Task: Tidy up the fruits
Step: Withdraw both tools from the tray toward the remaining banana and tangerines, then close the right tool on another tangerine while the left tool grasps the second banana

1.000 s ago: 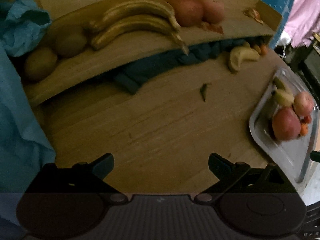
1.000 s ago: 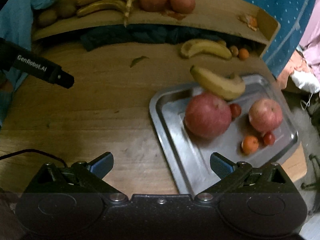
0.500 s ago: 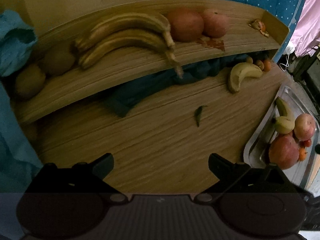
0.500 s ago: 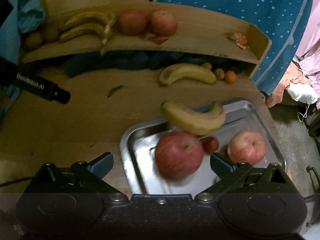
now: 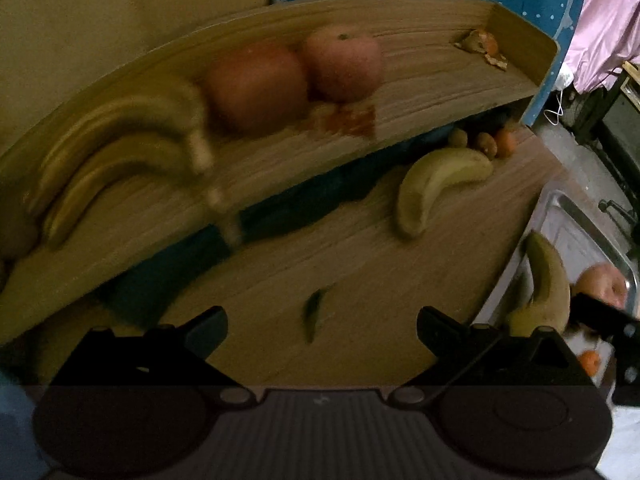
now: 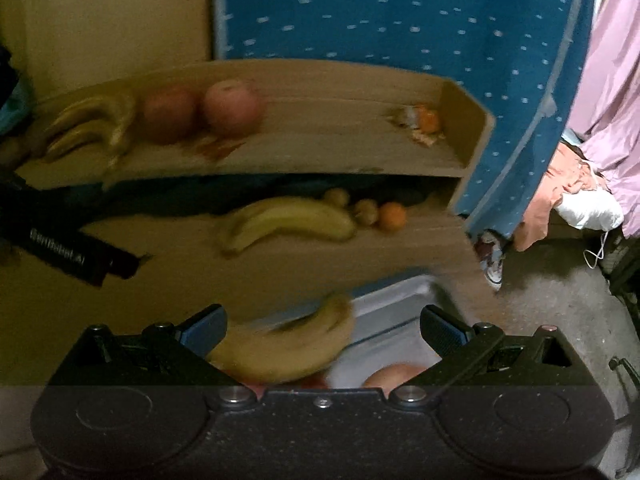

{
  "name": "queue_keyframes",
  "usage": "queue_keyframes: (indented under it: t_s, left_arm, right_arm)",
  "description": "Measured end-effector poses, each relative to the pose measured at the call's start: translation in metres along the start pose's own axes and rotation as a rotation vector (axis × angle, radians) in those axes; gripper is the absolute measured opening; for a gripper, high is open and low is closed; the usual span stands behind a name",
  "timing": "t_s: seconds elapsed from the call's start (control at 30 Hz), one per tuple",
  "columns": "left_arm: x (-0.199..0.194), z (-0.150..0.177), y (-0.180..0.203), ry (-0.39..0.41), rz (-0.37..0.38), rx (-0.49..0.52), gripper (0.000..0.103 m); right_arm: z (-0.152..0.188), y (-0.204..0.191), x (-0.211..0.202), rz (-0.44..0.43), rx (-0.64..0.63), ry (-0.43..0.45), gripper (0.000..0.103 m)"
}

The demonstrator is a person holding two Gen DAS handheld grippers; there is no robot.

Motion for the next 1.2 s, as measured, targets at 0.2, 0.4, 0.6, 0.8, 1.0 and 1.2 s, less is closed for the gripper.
queue_keyframes:
  t_s: [0.2,0.4,0.6,0.8,1.0,1.2]
  left_arm:
    - [0.021,-0.031,0.032,0.028,0.026,0.023,0.103]
    - [0.046,-0.055,0.062,0.013,0.037,0.078,0.103]
    - [0.07,-0.066,0.082,-0.025,0.02,0.097,0.103]
    - [0.081,-0.07,0.085,-0.044,0.028,0.076,0.096]
    - [0.088,-0.074,0.09,-0.058,0.028,0.101,0.081]
    - [0.09,-0.078,0.097,-0.056,0.037,0.138,0.074]
  right_arm:
    - [-0.006,0.049,0.028,0.028,0.045,-0.012,0.102]
    - [-0.012,0.089,0.064,0.007,0.055,-0.046,0.102]
    - [-0.028,0.107,0.1,-0.025,0.043,-0.055,0.096]
    - [-0.042,0.108,0.13,-0.074,0.02,-0.062,0.086]
    - [-0.052,0.108,0.15,-0.076,-0.02,-0.068,0.069]
    - [-0.056,0.105,0.159,-0.13,-0.044,-0.068,0.061]
Point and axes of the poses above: each gripper's, at about its wrist camera, not at the fingertips, and x roughly the way its jaws point, y to its right, z to its underside, the point moved 2 cm from there along x, roughly the way its jaws point, and after that the axes turned 4 degrees about -x, right-handed, at the moved point
